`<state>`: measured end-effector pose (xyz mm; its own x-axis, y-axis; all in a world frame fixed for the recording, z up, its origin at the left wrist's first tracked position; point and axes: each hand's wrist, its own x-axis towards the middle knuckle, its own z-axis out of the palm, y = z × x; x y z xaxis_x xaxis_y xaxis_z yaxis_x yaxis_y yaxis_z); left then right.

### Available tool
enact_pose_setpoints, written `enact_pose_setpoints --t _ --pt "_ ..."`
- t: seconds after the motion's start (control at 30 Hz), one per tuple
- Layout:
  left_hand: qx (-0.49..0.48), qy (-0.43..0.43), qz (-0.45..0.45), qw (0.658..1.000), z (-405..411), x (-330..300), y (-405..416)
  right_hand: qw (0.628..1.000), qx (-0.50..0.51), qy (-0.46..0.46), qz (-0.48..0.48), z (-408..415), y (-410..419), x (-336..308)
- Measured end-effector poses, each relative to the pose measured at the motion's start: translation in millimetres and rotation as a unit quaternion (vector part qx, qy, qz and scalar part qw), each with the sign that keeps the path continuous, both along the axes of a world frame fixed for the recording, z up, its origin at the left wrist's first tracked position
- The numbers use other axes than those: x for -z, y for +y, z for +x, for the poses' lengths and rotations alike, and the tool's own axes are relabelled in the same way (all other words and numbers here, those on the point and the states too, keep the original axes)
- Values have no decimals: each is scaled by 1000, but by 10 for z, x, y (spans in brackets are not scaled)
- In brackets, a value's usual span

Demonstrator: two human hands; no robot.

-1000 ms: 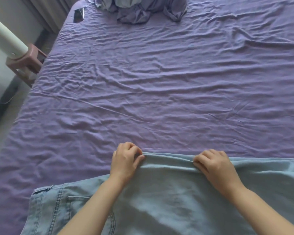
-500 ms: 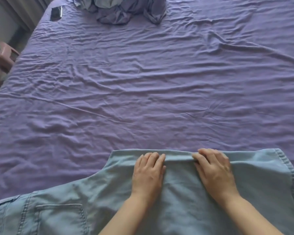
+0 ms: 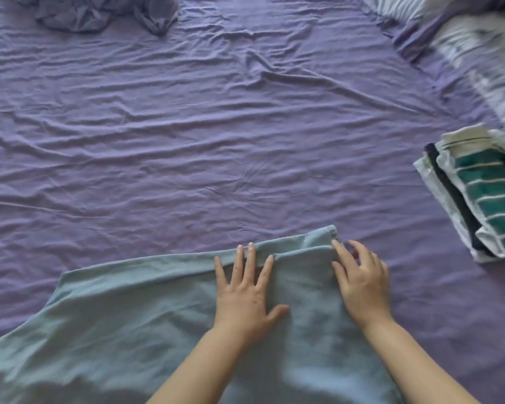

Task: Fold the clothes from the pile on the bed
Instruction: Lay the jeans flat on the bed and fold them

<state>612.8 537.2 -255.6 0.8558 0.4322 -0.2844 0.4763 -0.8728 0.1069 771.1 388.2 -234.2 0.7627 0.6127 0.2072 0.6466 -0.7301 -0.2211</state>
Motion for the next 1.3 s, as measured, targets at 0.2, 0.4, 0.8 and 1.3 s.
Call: enact_pose_setpoints --t 0.2,0.4,0.8,1.3 --pt "29 28 -30 999 -95 -58 -498 993 -27 117 4 -10 -149 -101" --pt "-29 -16 -77 996 -704 -438 -1401 970 -58 234 -16 -860 -961 -194" --pt "-250 -97 -44 962 -1174 -615 -1722 957 -120 264 -24 -698 -1664 -299" --pt "-136 -97 -81 983 -1680 -612 -1201 944 -232 234 -26 -1480 -1316 -257"
